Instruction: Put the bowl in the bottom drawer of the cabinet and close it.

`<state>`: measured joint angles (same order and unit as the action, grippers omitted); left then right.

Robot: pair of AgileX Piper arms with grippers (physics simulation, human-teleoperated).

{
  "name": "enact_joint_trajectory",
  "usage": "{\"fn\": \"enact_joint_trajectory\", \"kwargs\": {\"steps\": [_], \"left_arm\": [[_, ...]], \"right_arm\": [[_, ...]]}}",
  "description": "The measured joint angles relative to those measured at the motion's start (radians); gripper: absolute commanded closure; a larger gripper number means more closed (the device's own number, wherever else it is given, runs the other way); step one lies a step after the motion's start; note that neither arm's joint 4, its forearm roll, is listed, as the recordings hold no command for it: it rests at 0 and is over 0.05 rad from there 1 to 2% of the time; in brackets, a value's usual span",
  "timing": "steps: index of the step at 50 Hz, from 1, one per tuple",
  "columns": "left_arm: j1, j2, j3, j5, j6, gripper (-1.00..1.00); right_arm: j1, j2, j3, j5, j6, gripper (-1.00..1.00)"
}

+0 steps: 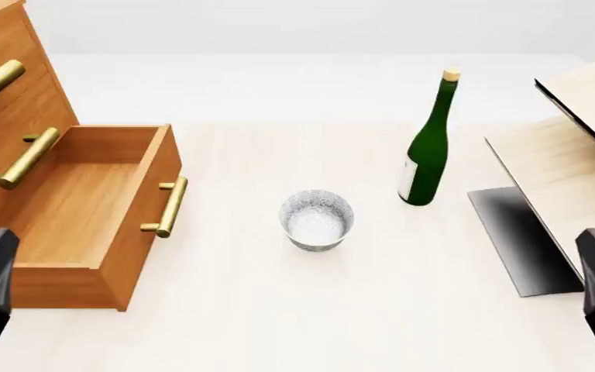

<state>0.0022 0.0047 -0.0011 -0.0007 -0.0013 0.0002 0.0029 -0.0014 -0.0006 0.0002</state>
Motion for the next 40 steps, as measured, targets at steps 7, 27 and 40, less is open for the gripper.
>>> {"fn": "enact_joint_trajectory", "kwargs": {"steps": [7,27,40], "left_arm": [[0.005,0.007,-0.001,-0.004,-0.005,-1.00],[0.004,0.020,-0.005,-0.007,-0.015,-1.00],[-0.020,0.024,-0.031,0.010,-0.003,-1.00]], "right_arm": [[0.000,0.004,-0.001,-0.001,0.000,-1.00],[0.001,0.009,-0.003,-0.001,0.001,-1.00],[0.001,0.009,-0.003,-0.002,0.001,-1.00]]}}
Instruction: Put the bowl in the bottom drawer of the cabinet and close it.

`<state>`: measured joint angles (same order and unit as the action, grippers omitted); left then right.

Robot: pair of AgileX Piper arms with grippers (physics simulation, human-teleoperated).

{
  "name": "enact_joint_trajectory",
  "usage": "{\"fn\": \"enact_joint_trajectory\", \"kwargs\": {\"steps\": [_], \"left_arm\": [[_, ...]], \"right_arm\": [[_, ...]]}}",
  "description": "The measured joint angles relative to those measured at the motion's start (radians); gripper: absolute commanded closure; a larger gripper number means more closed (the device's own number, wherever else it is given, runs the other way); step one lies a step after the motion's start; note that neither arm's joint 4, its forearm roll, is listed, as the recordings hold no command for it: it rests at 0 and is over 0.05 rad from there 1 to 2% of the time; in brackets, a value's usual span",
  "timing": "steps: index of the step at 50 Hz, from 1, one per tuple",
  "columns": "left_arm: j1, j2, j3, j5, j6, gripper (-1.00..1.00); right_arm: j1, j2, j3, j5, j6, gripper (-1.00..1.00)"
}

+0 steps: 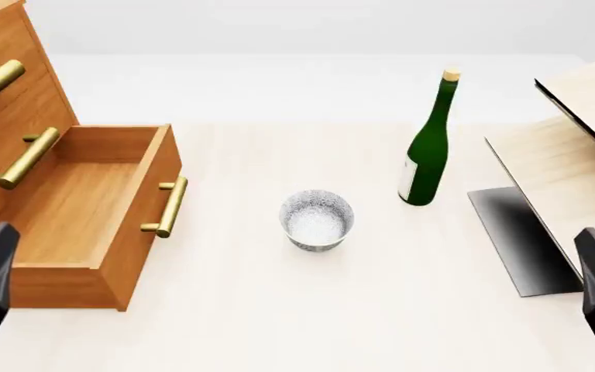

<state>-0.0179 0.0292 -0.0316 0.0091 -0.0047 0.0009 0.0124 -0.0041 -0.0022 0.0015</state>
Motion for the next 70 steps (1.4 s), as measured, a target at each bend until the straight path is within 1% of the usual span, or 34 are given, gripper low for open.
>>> {"fn": "enact_joint_trajectory", "kwargs": {"steps": [16,40,57,70], "left_arm": [[-0.044,0.056,-0.074,0.022,0.025,-1.00],[-0.143,0.166,-0.274,0.159,0.053,-1.00],[-0.183,0.241,-0.430,0.287,0.029,-1.00],[-0.190,0.281,-0.507,0.372,-0.014,-1.00]], "right_arm": [[0.000,0.000,0.000,0.000,0.000,-1.00],[0.000,0.000,0.000,0.000,0.000,-1.00],[0.000,0.000,0.000,0.000,-0.001,-1.00],[0.000,0.000,0.000,0.000,-0.001,-1.00]]}}
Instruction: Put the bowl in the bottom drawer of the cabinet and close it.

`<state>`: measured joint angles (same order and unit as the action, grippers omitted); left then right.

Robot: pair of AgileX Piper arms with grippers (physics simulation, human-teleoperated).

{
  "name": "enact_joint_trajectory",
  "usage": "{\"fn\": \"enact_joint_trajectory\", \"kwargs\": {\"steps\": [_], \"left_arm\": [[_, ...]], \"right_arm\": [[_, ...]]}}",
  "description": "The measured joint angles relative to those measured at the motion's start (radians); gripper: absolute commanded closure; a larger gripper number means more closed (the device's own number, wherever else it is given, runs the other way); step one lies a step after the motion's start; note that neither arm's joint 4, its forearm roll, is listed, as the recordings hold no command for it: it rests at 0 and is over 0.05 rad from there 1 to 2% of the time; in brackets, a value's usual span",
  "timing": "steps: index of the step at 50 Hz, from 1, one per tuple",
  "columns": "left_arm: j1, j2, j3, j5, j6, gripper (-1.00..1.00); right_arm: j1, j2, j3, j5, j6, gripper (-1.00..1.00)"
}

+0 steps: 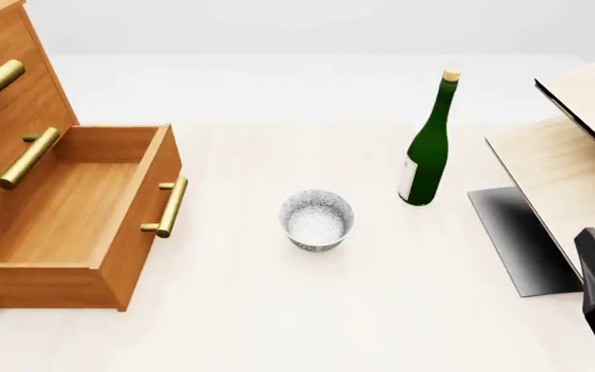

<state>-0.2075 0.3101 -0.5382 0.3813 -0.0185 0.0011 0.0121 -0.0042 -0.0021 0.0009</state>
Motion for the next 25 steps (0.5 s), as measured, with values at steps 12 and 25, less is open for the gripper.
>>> {"fn": "enact_joint_trajectory", "kwargs": {"steps": [12,25], "left_arm": [[-0.034,0.047,-0.057,0.057,-0.038,-1.00],[-0.053,0.110,-0.085,0.079,-0.075,-1.00]], "right_arm": [[0.000,0.000,0.000,0.000,0.000,-1.00],[0.000,0.000,0.000,0.000,0.000,-1.00]]}}
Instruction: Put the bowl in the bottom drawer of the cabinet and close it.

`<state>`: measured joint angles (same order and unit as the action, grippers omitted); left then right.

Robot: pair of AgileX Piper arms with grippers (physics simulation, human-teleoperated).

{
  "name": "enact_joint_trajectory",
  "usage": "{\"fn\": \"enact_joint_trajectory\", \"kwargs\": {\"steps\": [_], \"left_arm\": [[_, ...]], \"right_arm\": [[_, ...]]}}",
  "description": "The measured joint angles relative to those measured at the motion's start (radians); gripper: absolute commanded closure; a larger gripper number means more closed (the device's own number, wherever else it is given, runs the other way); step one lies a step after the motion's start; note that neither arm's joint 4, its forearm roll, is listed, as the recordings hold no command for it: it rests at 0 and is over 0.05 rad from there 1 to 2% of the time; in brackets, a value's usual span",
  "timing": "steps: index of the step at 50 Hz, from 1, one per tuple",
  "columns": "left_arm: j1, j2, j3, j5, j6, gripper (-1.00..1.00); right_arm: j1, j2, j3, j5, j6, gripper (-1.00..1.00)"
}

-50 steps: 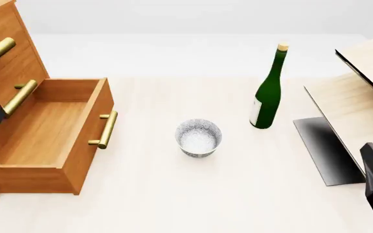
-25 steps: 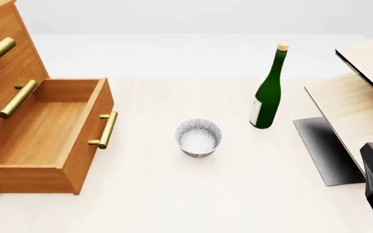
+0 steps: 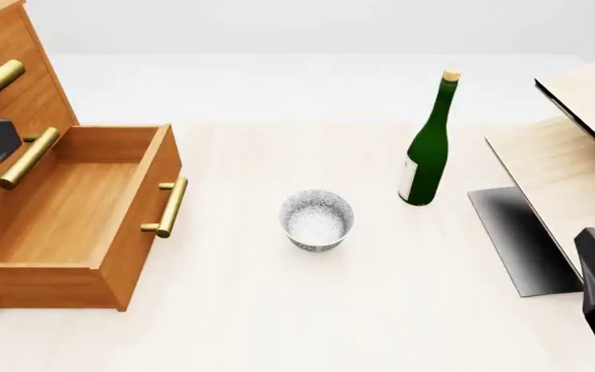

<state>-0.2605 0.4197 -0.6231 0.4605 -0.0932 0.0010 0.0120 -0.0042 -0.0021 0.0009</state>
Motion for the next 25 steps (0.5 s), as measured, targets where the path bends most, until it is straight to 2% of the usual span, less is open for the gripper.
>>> {"fn": "enact_joint_trajectory", "kwargs": {"steps": [25], "left_arm": [[0.008,0.164,-0.005,-0.001,-0.039,-1.00]], "right_arm": [[0.000,0.000,0.000,0.000,0.000,-1.00]]}}
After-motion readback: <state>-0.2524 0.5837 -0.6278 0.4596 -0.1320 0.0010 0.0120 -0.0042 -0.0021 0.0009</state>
